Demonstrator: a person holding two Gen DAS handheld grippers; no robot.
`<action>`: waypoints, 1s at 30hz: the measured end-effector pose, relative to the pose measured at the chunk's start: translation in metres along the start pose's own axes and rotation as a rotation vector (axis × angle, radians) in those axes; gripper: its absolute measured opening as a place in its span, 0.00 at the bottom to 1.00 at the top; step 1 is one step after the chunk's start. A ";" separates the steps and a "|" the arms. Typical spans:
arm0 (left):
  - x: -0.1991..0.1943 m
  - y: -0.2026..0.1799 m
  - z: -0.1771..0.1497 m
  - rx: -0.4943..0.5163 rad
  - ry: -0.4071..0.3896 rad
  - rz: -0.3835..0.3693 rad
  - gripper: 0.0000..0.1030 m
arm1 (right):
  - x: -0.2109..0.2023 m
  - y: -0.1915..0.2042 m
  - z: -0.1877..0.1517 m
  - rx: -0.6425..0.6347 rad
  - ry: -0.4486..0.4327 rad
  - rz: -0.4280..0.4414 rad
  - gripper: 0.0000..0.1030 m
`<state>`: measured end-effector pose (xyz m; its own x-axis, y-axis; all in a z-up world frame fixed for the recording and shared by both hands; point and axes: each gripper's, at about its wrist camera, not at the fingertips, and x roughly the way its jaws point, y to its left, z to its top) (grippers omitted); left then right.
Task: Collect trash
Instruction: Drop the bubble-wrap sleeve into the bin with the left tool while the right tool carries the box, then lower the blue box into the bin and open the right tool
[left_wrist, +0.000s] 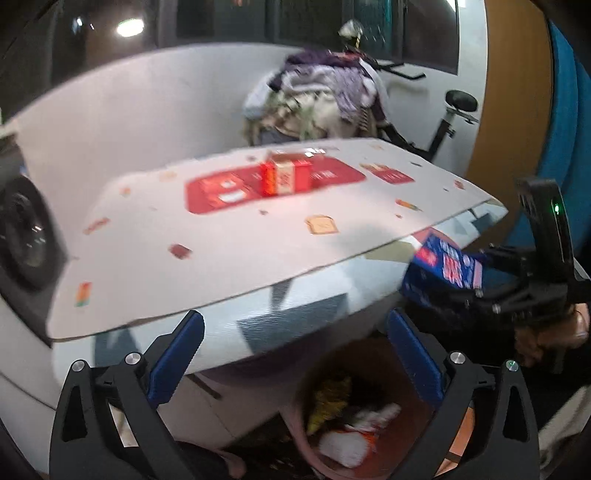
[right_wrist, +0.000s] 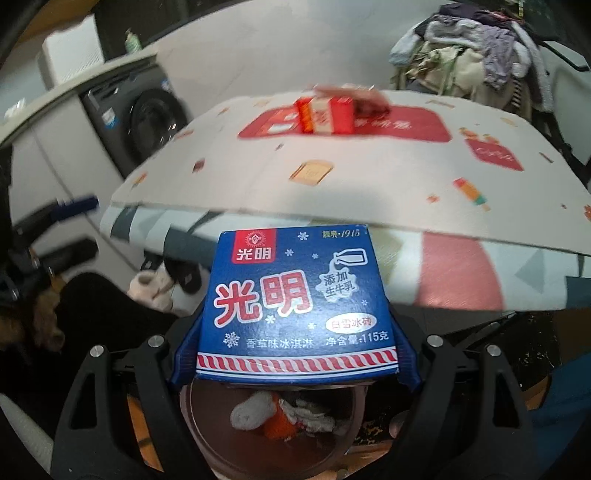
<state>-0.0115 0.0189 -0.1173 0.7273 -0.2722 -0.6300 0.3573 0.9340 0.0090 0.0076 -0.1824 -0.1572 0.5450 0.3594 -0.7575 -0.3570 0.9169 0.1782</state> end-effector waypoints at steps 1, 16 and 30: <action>-0.003 0.000 -0.003 0.003 -0.013 0.021 0.94 | 0.002 0.004 -0.001 -0.021 0.009 -0.009 0.79; 0.002 0.022 -0.017 -0.127 0.007 0.046 0.94 | 0.025 0.024 -0.011 -0.125 0.109 -0.014 0.79; 0.001 0.023 -0.018 -0.133 0.012 0.053 0.94 | 0.032 0.021 -0.012 -0.112 0.149 -0.037 0.94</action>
<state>-0.0132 0.0446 -0.1315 0.7354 -0.2199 -0.6409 0.2375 0.9695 -0.0601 0.0087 -0.1541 -0.1855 0.4435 0.2888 -0.8485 -0.4259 0.9008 0.0839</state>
